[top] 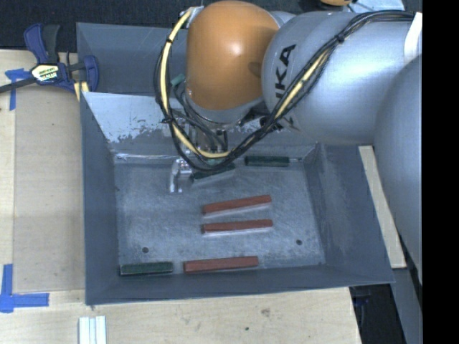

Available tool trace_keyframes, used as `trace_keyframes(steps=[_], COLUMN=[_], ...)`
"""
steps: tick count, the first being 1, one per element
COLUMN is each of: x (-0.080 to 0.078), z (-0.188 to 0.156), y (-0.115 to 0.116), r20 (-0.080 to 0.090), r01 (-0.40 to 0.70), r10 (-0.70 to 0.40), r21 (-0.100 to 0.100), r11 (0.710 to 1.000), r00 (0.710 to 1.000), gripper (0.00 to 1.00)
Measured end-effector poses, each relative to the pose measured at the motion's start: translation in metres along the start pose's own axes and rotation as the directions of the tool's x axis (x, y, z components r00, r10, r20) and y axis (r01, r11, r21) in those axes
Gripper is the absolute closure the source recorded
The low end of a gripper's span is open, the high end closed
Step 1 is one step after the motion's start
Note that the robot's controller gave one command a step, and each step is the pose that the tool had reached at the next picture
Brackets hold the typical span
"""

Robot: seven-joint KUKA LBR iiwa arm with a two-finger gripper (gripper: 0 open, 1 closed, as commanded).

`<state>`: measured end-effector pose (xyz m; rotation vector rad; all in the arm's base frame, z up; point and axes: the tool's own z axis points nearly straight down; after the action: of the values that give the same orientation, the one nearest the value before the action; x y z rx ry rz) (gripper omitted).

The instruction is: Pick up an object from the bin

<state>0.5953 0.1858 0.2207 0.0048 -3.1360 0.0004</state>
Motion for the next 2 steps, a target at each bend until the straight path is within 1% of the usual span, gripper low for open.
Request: trace_keyframes(steps=[1, 2], x=[-0.002, 0.001], z=[-0.005, 0.043], y=[-0.001, -0.03], r20=[0.009, 0.014], r01=[-0.003, 0.062], r10=[0.003, -0.062], r21=[-0.002, -0.002], r11=[1.0, 0.998], r00=[1.0, 0.998], gripper=[0.0, 0.0])
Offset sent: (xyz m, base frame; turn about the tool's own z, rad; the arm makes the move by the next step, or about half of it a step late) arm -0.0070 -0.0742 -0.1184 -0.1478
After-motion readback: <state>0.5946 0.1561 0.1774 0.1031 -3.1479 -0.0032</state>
